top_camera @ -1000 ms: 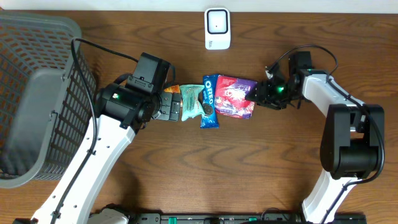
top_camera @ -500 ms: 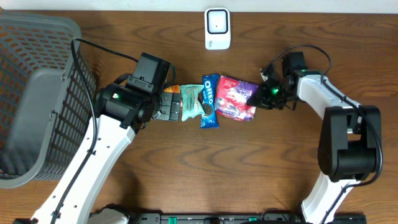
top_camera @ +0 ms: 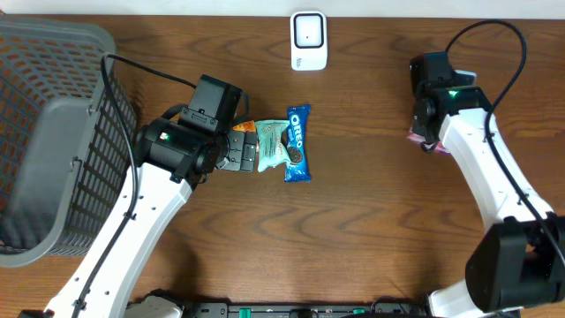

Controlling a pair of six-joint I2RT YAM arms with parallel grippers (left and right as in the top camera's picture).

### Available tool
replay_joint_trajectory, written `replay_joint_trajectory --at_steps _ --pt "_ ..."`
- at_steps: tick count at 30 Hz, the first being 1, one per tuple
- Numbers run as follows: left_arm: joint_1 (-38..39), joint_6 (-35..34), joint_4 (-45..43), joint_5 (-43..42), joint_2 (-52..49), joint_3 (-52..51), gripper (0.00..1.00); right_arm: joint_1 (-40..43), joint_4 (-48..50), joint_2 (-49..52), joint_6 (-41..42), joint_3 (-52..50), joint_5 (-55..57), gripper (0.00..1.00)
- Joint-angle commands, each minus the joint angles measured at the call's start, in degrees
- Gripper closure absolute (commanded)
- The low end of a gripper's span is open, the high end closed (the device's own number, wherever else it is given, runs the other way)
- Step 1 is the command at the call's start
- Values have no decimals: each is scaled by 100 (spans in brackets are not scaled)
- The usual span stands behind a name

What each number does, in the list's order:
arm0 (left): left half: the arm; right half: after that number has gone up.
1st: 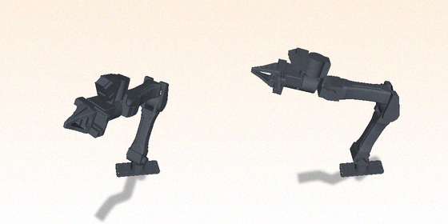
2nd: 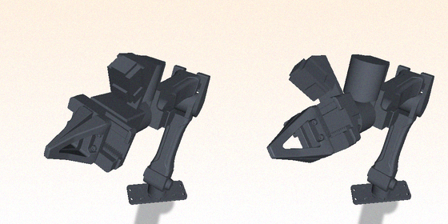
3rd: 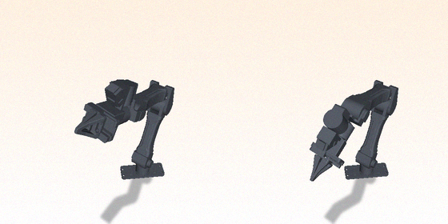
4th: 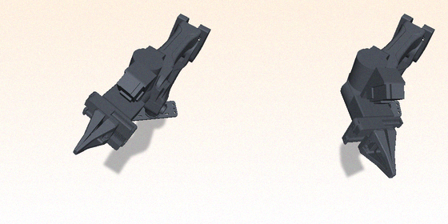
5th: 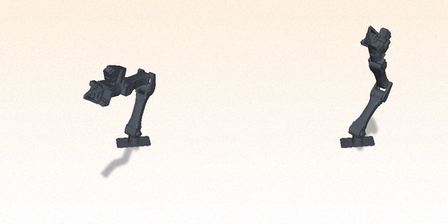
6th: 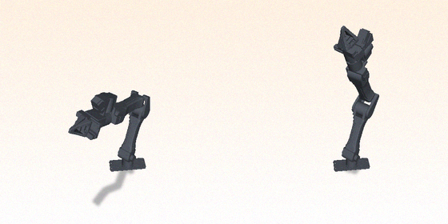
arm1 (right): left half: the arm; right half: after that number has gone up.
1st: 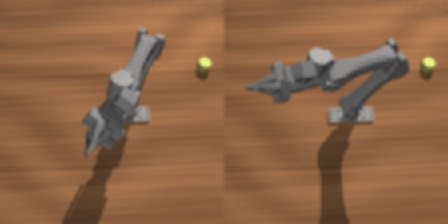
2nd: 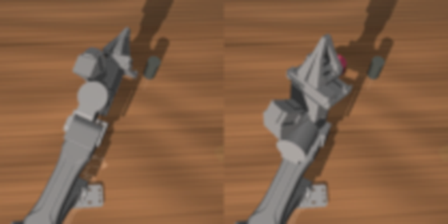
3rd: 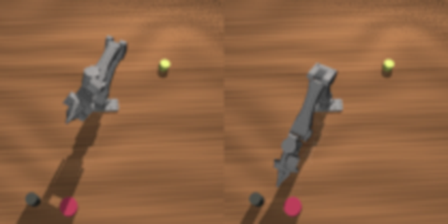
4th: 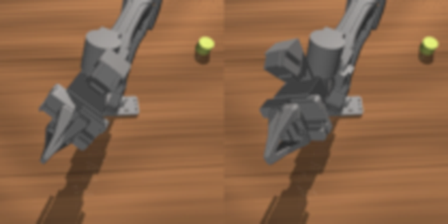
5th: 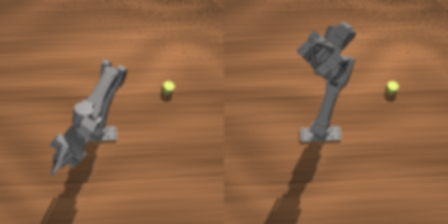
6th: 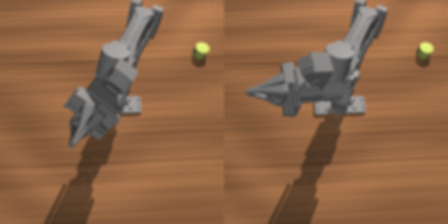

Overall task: Scan the item barcode
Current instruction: 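Lift the Carefree pack and set it down further right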

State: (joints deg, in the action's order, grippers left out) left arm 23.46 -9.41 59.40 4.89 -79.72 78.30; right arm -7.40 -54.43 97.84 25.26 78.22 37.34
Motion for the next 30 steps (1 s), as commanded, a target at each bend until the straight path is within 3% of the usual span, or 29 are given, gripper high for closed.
replay_joint_trajectory --at_steps 1,6,10,16,17,20,24,27,30 --pt "-2 -76 13 52 -22 -11 2 -81 -28 380 343 37 1261 99" --pt "-2 -76 13 52 -22 -11 2 -597 46 859 343 37 791 99" --pt "-2 -76 13 52 -22 -11 2 -1246 525 938 343 37 -7 75" --pt "-2 -76 13 52 -22 -11 2 -1499 1268 935 339 170 -1707 66" --pt "-2 -76 13 52 -22 -11 2 -1473 1239 935 332 323 -1849 56" --pt "-2 -76 13 52 -22 -13 2 -1233 597 931 -61 1211 -2037 37" --pt "-2 -76 13 52 -22 -11 2 -691 -356 931 -442 2022 -2090 25" --pt "-2 -76 13 52 -22 -11 2 -133 -616 938 -1003 2020 -2538 10" --pt "-2 -76 13 52 -22 -11 2 415 -664 970 -1329 1869 -3220 2"
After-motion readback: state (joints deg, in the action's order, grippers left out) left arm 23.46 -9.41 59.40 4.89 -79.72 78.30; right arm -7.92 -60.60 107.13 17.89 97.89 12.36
